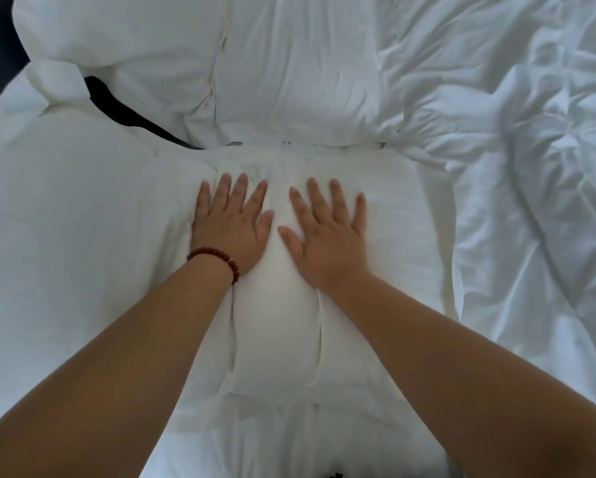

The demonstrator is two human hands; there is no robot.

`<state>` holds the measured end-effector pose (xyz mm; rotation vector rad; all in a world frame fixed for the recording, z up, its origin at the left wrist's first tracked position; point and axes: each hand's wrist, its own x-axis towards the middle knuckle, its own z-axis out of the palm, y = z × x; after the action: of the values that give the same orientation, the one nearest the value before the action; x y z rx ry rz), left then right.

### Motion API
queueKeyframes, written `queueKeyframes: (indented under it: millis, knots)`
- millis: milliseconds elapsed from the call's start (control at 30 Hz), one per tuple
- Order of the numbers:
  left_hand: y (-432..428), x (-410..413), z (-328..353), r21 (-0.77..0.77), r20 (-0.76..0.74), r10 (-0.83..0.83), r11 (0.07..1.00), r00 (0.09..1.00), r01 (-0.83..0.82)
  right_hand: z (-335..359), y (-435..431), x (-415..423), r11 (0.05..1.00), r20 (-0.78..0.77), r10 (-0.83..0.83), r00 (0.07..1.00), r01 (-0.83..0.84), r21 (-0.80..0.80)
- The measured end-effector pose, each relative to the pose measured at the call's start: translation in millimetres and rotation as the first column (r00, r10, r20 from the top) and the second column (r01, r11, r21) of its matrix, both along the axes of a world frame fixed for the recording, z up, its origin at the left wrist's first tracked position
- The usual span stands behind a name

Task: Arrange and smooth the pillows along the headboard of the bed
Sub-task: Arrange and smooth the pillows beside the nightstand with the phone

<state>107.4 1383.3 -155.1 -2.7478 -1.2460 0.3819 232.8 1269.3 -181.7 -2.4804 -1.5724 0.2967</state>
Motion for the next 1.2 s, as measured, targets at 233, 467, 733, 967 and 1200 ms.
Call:
queueKeyframes:
  millis: [233, 467, 733, 967, 1200]
  knots:
    - [14, 9, -46, -0.046, -0.013, 0.064, 0.997, 0.998, -0.065, -48, 7, 4, 0.995, 0.044, 0.027, 0.999, -0.022, -0.097]
    - [-6, -17, 26, -0.207, 0.215, 0.088, 0.977, 0.973, -0.043, -38, 5, 10, 0.984, 0.002, 0.046, 0.999, -0.045, -0.173]
    - [-35, -92, 106, 0.215, 0.269, 0.197, 0.942, 0.943, -0.258, 13, 14, -45, 0.988, -0.276, 0.013, 0.961, -0.054, -0.142]
    - [-16, -146, 142, 0.211, 0.161, 0.562, 0.783, 0.811, -0.585, 35, 6, -88, 0.911, -0.239, 0.271, 0.932, -0.329, -0.250]
    - [-1, -143, 158, -0.243, 0.314, 0.787, 0.607, 0.531, -0.757, 34, -6, -89, 0.931, -0.291, 0.254, 0.923, -0.314, -0.186]
